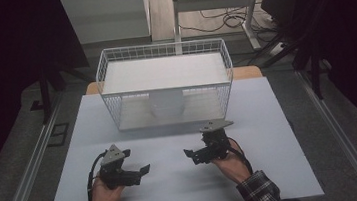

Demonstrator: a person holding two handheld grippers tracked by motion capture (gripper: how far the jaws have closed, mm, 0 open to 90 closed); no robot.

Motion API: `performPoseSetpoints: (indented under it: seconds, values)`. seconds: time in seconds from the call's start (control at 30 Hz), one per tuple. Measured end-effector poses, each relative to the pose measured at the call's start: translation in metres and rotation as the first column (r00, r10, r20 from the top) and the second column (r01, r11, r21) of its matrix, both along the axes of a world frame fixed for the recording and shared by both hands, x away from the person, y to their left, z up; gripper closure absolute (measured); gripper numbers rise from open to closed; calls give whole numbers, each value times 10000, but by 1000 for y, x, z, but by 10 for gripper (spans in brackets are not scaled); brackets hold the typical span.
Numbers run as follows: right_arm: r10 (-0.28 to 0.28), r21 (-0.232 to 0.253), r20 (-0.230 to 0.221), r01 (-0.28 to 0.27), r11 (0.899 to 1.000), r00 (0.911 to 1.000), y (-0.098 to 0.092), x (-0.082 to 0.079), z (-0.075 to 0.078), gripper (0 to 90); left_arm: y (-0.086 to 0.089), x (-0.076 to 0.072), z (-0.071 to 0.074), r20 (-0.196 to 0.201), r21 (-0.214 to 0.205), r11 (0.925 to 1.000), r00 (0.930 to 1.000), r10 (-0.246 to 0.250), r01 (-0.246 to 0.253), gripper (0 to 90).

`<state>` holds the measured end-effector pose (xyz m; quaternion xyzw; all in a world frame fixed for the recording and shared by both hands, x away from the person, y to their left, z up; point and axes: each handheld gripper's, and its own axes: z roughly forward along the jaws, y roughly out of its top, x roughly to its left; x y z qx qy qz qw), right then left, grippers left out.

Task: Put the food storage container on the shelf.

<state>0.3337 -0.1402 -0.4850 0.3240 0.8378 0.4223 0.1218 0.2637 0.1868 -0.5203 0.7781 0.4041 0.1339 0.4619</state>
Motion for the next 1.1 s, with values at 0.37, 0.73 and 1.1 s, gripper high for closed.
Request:
performPoseSetpoints:
  seconds: [0.37,0.73,1.1]
  values:
    - [-275,-21,143,276,9996,9995,-20,-16,2,0,3,-8,0,16,220,9998,10000,40,-41,43]
    - [-504,-74,296,506,9987,9983,-43,-33,3,0,8,-18,1,11,369,9992,9998,178,-178,42]
    - [-791,-74,259,793,9968,9965,-61,-46,2,0,14,-26,0,-33,561,9980,9996,283,-280,42]
